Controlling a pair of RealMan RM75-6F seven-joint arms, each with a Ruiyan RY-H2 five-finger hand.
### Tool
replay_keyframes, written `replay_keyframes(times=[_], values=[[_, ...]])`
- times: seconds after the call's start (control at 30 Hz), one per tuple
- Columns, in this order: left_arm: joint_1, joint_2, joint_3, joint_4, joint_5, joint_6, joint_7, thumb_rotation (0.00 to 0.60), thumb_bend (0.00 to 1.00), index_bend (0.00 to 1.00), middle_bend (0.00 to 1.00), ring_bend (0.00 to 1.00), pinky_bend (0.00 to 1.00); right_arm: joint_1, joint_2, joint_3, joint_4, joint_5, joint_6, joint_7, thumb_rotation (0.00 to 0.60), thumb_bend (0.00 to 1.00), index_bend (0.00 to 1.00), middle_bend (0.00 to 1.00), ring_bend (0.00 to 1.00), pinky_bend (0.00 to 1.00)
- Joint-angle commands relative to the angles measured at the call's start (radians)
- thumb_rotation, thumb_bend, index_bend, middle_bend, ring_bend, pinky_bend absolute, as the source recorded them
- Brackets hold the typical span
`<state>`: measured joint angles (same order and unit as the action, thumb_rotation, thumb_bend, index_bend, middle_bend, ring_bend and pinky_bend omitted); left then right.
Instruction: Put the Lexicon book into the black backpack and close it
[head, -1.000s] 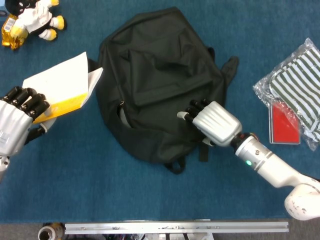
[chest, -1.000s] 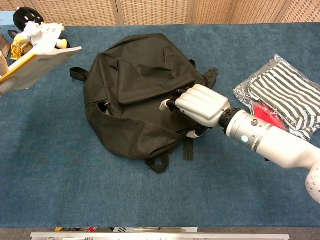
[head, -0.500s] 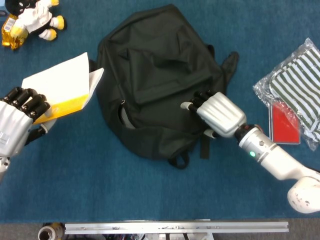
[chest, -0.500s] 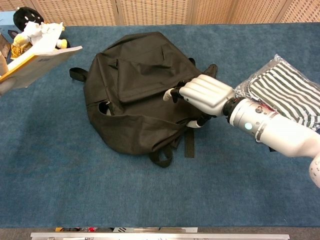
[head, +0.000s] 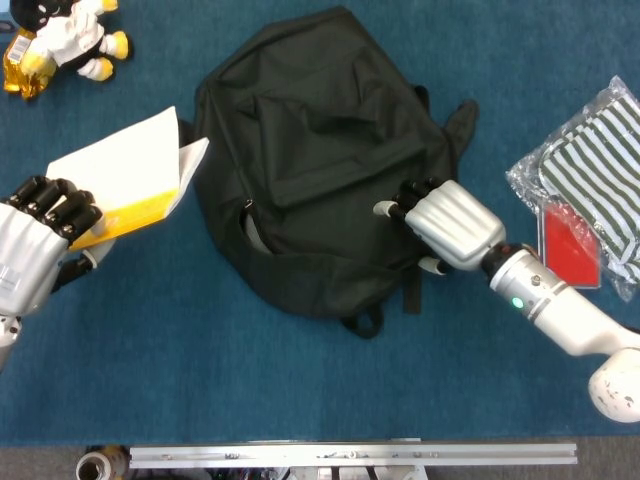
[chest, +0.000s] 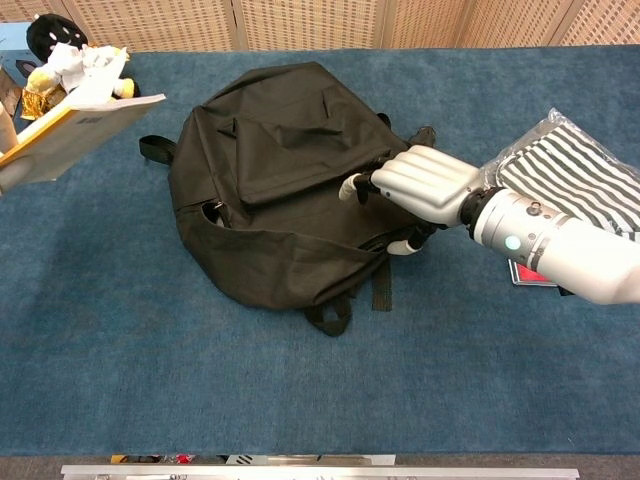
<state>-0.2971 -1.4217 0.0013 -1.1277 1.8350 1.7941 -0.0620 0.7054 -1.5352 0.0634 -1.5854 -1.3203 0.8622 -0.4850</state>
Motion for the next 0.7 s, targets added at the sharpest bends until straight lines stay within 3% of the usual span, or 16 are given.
replay_keyframes(times=[0.03, 0.2, 0.7], values=[[0.000, 0.000, -0.001, 0.000, -0.002, -0.003, -0.003, 0.600, 0.36, 0.64, 0.61, 0.49, 0.51, 0.004, -0.017, 0.002, 0.015, 0.010, 0.005, -0.009, 0.600, 0.16, 0.25, 0.35, 0.20, 0.32], [0.001, -0.001, -0.002, 0.001, -0.001, -0.001, -0.007, 0.600, 0.36, 0.64, 0.61, 0.49, 0.51, 0.018, -0.044, 0.020, 0.025, 0.032, 0.008, -0.009, 0.600, 0.30, 0.27, 0.36, 0.20, 0.32], [0.006, 0.000, -0.003, 0.010, -0.006, -0.001, -0.020, 0.600, 0.36, 0.64, 0.61, 0.49, 0.50, 0.084, 0.013, 0.062, -0.033, 0.119, -0.046, -0.027, 0.600, 0.32, 0.28, 0.36, 0.20, 0.32]])
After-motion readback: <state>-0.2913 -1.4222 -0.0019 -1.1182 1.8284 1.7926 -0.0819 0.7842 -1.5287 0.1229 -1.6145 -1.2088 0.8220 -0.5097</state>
